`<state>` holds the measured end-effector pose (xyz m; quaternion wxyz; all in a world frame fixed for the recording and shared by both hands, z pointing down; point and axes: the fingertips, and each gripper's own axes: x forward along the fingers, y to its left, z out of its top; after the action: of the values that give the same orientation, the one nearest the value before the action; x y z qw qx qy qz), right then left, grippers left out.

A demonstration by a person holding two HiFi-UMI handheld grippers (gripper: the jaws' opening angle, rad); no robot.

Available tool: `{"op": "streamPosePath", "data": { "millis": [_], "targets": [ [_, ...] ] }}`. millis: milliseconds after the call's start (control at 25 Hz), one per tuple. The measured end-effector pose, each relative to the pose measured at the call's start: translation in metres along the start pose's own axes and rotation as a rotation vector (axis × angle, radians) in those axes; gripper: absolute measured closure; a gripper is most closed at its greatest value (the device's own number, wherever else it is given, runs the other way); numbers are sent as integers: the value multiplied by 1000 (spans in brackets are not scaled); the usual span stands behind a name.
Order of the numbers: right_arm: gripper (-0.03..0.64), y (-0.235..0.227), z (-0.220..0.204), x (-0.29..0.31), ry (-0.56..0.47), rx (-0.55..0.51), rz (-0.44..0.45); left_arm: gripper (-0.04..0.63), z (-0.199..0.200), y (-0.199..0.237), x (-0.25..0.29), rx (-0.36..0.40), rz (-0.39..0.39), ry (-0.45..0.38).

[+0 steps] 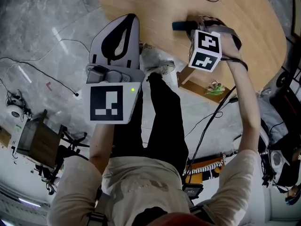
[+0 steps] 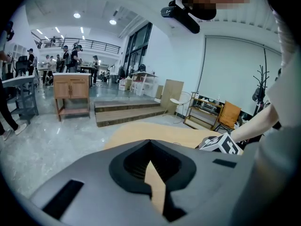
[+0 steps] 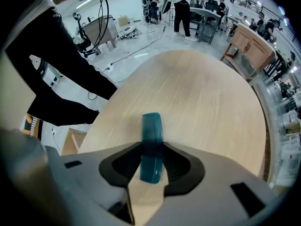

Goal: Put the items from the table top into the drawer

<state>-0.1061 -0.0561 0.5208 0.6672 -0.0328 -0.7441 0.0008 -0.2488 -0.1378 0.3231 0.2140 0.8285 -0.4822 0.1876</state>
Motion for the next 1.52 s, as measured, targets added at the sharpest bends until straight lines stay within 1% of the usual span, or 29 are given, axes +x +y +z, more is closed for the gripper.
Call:
{"op": "streamPosePath", "data": {
  "millis": [80, 160, 240, 320, 440, 560, 640, 680, 760, 840, 920, 960, 1000, 1080, 1240, 1400, 1480, 1520],
  "targets": [
    [466, -4, 1, -5, -11, -2, -33, 588, 6, -4, 2, 17, -10, -8],
    [466, -12, 10, -19, -52, 30, -92, 588, 16, -7, 1, 30, -19, -21],
    [466, -23, 26, -46, -138, 101, -161, 588, 29, -10, -2, 39, -29, -28],
    [466, -36, 46, -86, -267, 219, -234, 588, 47, -14, -3, 48, -39, -36],
    [466, -53, 64, -156, -518, 472, -360, 588, 75, -28, -2, 89, -75, -59],
    [466, -60, 55, -228, -817, 740, -509, 588, 94, -53, -2, 139, -126, -78],
    [466, -54, 30, -264, -997, 983, -591, 588, 101, -76, 2, 165, -179, -83],
    [466, -46, 13, -275, -1055, 1101, -629, 588, 102, -89, 5, 176, -209, -84],
    [466, -22, -26, -293, -1160, 1302, -733, 588, 103, -119, 8, 186, -263, -89],
    [466, 11, -63, -311, -1297, 1479, -871, 588, 100, -151, 8, 190, -318, -97],
    [466, 50, -91, -327, -1411, 1620, -1028, 588, 95, -183, 4, 201, -383, -102],
    [466, 68, -102, -332, -1428, 1670, -1104, 588, 93, -199, 1, 209, -416, -102],
    [466, 86, -112, -335, -1422, 1708, -1173, 588, 91, -215, 0, 219, -447, -100],
    [466, 111, -128, -337, -1382, 1755, -1264, 588, 86, -244, -2, 245, -501, -88],
    [466, 136, -146, -340, -1363, 1796, -1322, 588, 80, -285, -6, 294, -570, -78],
    [466, 154, -157, -338, -1360, 1827, -1346, 588, 68, -309, -11, 321, -599, -63],
    [466, 164, -164, -324, -1293, 1879, -1369, 588, 61, -314, -16, 331, -612, -52],
    [466, 171, -169, -311, -1244, 1925, -1377, 588, 57, -315, -18, 338, -620, -44]
  ]
}}
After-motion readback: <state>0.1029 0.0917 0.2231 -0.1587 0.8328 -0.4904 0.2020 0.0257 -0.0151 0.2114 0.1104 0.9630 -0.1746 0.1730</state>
